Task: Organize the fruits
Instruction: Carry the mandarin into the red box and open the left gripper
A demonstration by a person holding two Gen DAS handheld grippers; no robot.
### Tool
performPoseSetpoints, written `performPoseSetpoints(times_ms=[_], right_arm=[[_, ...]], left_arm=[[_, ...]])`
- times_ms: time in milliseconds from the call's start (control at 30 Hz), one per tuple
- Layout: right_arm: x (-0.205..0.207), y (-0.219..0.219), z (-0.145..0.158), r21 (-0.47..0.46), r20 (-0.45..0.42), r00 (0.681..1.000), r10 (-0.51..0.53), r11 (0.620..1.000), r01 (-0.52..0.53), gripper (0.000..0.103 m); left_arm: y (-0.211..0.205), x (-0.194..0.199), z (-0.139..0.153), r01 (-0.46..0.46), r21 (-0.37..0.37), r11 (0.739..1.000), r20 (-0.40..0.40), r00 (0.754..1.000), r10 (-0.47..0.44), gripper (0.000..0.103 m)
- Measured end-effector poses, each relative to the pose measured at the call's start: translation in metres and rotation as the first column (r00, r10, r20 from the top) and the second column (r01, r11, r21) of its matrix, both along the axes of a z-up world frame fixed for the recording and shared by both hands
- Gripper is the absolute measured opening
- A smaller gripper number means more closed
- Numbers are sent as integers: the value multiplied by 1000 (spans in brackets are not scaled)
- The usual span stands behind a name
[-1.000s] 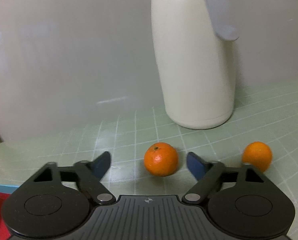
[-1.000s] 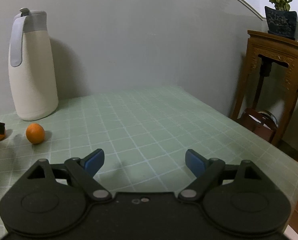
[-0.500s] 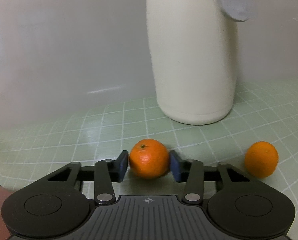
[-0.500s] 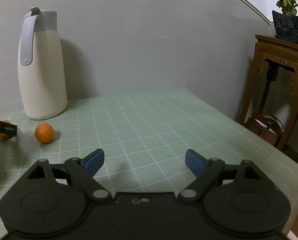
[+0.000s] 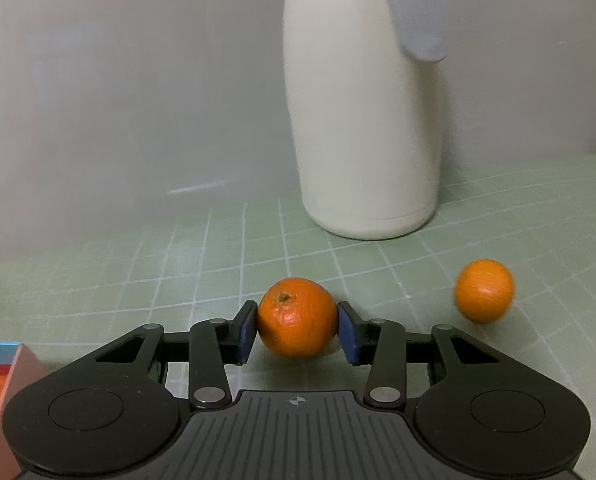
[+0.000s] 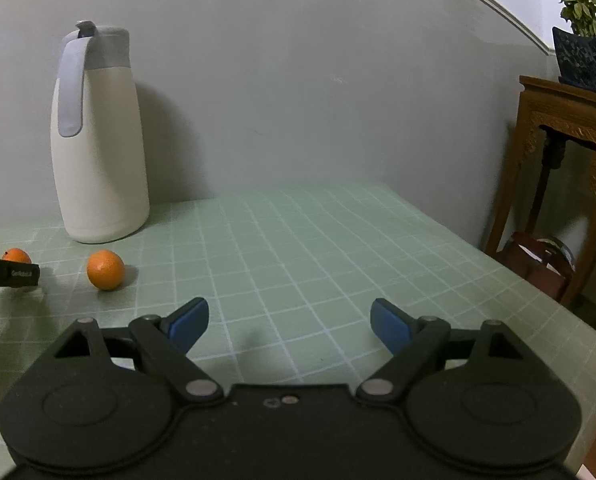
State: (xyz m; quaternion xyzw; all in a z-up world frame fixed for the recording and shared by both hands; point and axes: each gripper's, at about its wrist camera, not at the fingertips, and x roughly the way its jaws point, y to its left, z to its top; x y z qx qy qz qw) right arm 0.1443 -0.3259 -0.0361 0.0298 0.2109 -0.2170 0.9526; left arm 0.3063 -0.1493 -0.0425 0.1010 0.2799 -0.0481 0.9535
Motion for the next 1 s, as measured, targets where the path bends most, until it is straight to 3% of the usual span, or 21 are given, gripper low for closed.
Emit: performPoseSetpoints(times_ms=[500,767,1000], right_arm=[[-5,23,6,-30,21,997,71,997,-70,88],[-3,47,6,-60,15,992,124,991,-123,88],[-5,93,5,-110,5,970,244,964,-242,88]], left_arm=[[42,-90,44,20,-36,999,82,997,-17,43],[99,-137,76,-55,-65,996,147,987,64,43],[159,-159,77,-186,-52,981,177,965,192,42]])
